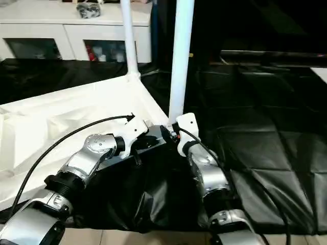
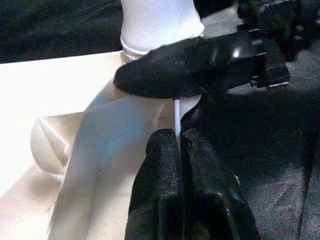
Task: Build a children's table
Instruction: Rotate leg to tighten
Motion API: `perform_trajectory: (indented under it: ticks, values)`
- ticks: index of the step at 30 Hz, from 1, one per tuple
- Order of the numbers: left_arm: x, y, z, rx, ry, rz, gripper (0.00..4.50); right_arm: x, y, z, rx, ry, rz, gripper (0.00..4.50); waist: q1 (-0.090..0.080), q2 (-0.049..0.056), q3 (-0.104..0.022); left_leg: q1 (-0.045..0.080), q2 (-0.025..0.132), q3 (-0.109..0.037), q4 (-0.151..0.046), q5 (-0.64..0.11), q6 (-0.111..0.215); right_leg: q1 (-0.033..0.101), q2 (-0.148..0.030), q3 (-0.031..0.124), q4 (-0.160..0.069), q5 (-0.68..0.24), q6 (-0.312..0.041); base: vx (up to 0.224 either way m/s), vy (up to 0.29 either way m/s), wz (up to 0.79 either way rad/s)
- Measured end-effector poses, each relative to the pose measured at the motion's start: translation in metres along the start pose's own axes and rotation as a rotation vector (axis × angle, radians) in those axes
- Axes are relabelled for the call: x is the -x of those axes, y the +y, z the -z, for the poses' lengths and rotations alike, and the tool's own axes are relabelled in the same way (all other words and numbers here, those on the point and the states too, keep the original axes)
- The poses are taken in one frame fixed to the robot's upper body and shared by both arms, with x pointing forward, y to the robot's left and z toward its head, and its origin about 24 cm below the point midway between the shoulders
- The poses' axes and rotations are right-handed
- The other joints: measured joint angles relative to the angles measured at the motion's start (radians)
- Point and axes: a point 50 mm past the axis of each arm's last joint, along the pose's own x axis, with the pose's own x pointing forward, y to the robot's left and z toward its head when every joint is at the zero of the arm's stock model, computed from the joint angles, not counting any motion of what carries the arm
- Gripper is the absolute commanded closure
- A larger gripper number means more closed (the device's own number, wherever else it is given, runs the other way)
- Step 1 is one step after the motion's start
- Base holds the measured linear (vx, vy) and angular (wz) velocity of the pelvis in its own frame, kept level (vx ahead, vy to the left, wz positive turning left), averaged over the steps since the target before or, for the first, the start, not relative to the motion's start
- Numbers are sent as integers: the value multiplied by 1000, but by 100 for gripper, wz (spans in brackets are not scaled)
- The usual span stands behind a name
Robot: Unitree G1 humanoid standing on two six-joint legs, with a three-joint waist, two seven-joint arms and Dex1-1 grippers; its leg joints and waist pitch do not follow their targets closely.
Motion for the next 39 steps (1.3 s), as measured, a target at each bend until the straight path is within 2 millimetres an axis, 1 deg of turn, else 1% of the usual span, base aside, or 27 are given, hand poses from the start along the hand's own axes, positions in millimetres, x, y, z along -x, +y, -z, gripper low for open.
perform_trajectory:
  ticks: [2,5,6,9,12,16,18,19,20,22,23,28,31,35,38,39]
  values:
    - [3,-2,0,-21,-8,28,450,2,-3,-1,21,6,-35,60,5,2,0,0,0,0,-2,0,0,0,0,0,0,0,0,0,0,0]
    - [11,0,5,-34,-9,70,450,8,-12,-3,67,24,-130,60,4,3,1,0,0,1,-2,0,0,0,0,0,0,0,0,0,0,0]
    - [15,1,6,-40,-6,87,450,11,-14,-3,82,33,-188,60,4,3,1,0,0,1,-1,0,0,0,0,0,0,0,0,0,0,0]
    - [24,0,11,-43,-4,140,450,20,-17,-5,126,69,-338,60,4,2,1,0,0,1,-1,0,0,0,0,0,0,0,0,0,0,0]
    - [32,0,14,-48,0,194,450,28,-16,-3,129,103,-459,60,7,2,1,0,1,1,0,0,0,0,0,0,0,0,0,0,0,0]
    - [40,0,16,-74,14,260,450,35,-17,-5,140,134,-567,60,9,2,1,0,1,1,1,0,0,0,0,0,0,0,0,0,0,0]
    - [43,1,17,-83,18,284,450,37,-15,-6,140,143,-616,88,9,1,1,0,1,1,1,0,0,0,0,0,0,0,0,0,0,0]
    - [44,1,17,-86,21,294,450,38,-14,-6,142,147,-636,88,10,1,1,0,1,1,1,0,0,0,0,0,0,0,0,0,0,0]
    - [45,1,18,-88,24,302,450,38,-14,-6,143,149,-647,88,10,1,1,0,1,1,0,0,0,0,0,0,0,0,0,0,0,0]
    - [46,1,18,-92,28,309,450,39,-13,-7,146,154,-665,120,12,1,1,0,2,1,0,0,0,0,0,0,0,0,0,0,0,0]
    - [46,1,18,-93,29,314,450,39,-13,-7,150,159,-673,120,12,1,1,0,2,1,0,0,0,0,0,0,0,0,0,0,0,0]
    - [48,1,19,-99,32,328,450,41,-11,-7,158,168,-700,163,13,1,0,0,2,1,1,0,0,0,0,0,0,0,0,0,0,0]
    - [47,1,19,-104,31,329,450,41,-10,-7,158,169,-701,173,15,1,0,0,1,1,1,0,0,0,0,0,0,0,0,0,0,0]
    - [45,0,18,-104,29,320,450,43,-9,-5,151,168,-690,176,20,1,0,1,1,1,1,0,0,1,0,0,0,0,0,0,0,0]
    - [39,0,17,-95,26,270,450,37,-5,-1,106,135,-595,176,20,0,-1,3,1,1,2,0,0,3,0,0,1,0,0,0,0,0]
    - [34,3,16,-79,26,217,450,32,-4,2,60,111,-504,177,16,-1,-1,3,1,1,2,0,0,3,0,0,1,-1,3,0,0,0]
